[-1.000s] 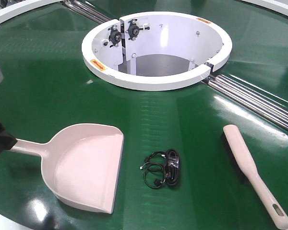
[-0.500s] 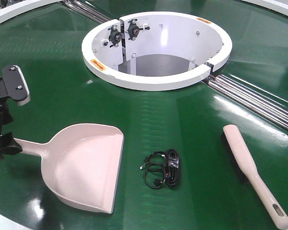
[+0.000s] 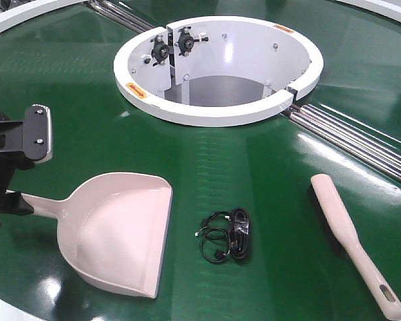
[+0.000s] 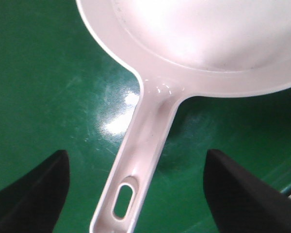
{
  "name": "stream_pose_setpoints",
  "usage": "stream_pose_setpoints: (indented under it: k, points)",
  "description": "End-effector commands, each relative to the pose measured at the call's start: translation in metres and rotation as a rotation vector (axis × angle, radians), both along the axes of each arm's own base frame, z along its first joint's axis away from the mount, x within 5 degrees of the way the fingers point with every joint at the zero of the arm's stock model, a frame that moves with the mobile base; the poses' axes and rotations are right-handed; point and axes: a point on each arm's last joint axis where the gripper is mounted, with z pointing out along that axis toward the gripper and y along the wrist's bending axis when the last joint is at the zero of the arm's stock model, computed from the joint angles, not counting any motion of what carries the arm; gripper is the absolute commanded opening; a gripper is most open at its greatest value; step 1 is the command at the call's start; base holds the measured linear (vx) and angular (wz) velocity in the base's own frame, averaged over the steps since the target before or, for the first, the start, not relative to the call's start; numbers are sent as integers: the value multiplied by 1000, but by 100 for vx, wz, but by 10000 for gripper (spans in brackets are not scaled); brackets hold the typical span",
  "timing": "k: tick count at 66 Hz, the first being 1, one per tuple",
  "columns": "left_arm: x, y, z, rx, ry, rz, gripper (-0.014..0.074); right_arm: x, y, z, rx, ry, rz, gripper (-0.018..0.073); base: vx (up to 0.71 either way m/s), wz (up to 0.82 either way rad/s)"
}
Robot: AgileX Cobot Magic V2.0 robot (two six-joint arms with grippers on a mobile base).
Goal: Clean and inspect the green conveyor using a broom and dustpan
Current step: 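Lower the left gripper onto the pink dustpan handle and close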
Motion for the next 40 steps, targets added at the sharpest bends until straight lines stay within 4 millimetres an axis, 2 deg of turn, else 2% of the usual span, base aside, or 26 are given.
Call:
stream_pose_setpoints:
  k: [1,31,40]
  points:
    - [3,-2,14,-4,-74,-28,546,-1,0,1,-7,-72,-3,-10,0,0]
    - [19,0,-15,65,-8,-105,544,-1,0,1,-7,-72,-3,-10,0,0]
    - [23,-8,-24,83,10,-184,544,-1,0,1,-7,-72,-3,-10,0,0]
